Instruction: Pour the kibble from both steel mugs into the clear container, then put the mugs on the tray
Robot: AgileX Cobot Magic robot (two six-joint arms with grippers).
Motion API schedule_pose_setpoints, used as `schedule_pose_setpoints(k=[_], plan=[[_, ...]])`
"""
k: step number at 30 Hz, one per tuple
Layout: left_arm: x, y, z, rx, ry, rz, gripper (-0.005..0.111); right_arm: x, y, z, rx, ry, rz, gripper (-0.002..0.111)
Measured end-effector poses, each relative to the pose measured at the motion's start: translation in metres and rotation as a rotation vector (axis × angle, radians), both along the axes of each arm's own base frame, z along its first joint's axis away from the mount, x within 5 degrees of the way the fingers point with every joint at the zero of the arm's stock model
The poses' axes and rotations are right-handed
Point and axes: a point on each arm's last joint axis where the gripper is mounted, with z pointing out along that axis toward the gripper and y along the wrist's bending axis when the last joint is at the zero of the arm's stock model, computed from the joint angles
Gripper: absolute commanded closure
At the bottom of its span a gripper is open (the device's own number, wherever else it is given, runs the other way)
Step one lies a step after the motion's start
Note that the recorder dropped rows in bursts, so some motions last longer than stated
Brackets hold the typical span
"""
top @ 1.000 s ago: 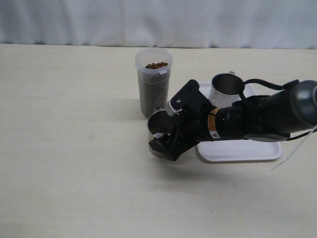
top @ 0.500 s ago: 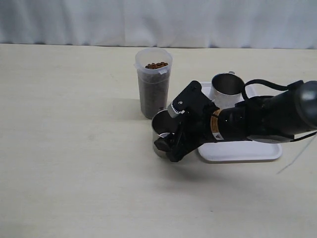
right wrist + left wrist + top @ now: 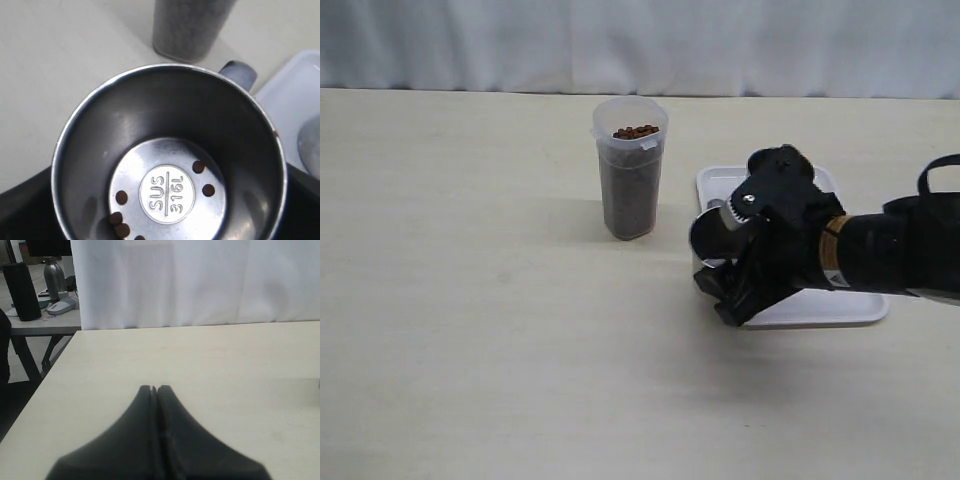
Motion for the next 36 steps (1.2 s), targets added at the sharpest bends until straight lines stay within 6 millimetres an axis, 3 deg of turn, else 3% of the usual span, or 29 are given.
schedule_pose_setpoints(k=[6,10,13,17,19,20,22,26,30,31,32,34,35,36], plan=[[0.0,0.0,0.0,0.0,0.0,0.0,0.107,0.01,-0.043,-0.006,0.087,0.025,-0.136,0.104],[0.0,0.0,0.0,0.0,0.0,0.0,0.107,0.019,-0.06,-0.013,0.125,0.035,-0.185,0.104],[0.0,0.0,0.0,0.0,0.0,0.0,0.107,0.023,-0.065,-0.03,0.15,0.076,-0.189,0.101],[0.0,0.0,0.0,0.0,0.0,0.0,0.107,0.026,-0.063,-0.046,0.187,0.092,-0.159,0.075],[0.0,0.0,0.0,0.0,0.0,0.0,0.107,0.027,-0.062,-0.048,0.193,0.083,-0.159,0.053],[0.0,0.0,0.0,0.0,0.0,0.0,0.107,0.027,-0.062,-0.048,0.194,0.08,-0.163,0.029],[0.0,0.0,0.0,0.0,0.0,0.0,0.107,0.028,-0.063,-0.048,0.201,0.076,-0.184,0.015],[0.0,0.0,0.0,0.0,0.0,0.0,0.107,0.028,-0.068,-0.035,0.196,0.082,-0.264,0.016],[0.0,0.0,0.0,0.0,0.0,0.0,0.107,0.013,-0.083,0.004,0.215,0.055,-0.444,0.016],[0.0,0.0,0.0,0.0,0.0,0.0,0.107,0.005,-0.085,0.013,0.236,0.029,-0.448,0.022],[0.0,0.0,0.0,0.0,0.0,0.0,0.107,-0.005,-0.087,0.022,0.262,0.001,-0.453,0.031],[0.0,0.0,0.0,0.0,0.0,0.0,0.107,-0.028,-0.092,0.035,0.306,-0.048,-0.461,0.067],[0.0,0.0,0.0,0.0,0.0,0.0,0.107,-0.04,-0.094,0.037,0.325,-0.063,-0.469,0.091],[0.0,0.0,0.0,0.0,0.0,0.0,0.107,-0.055,-0.098,0.043,0.349,-0.104,-0.466,0.103]])
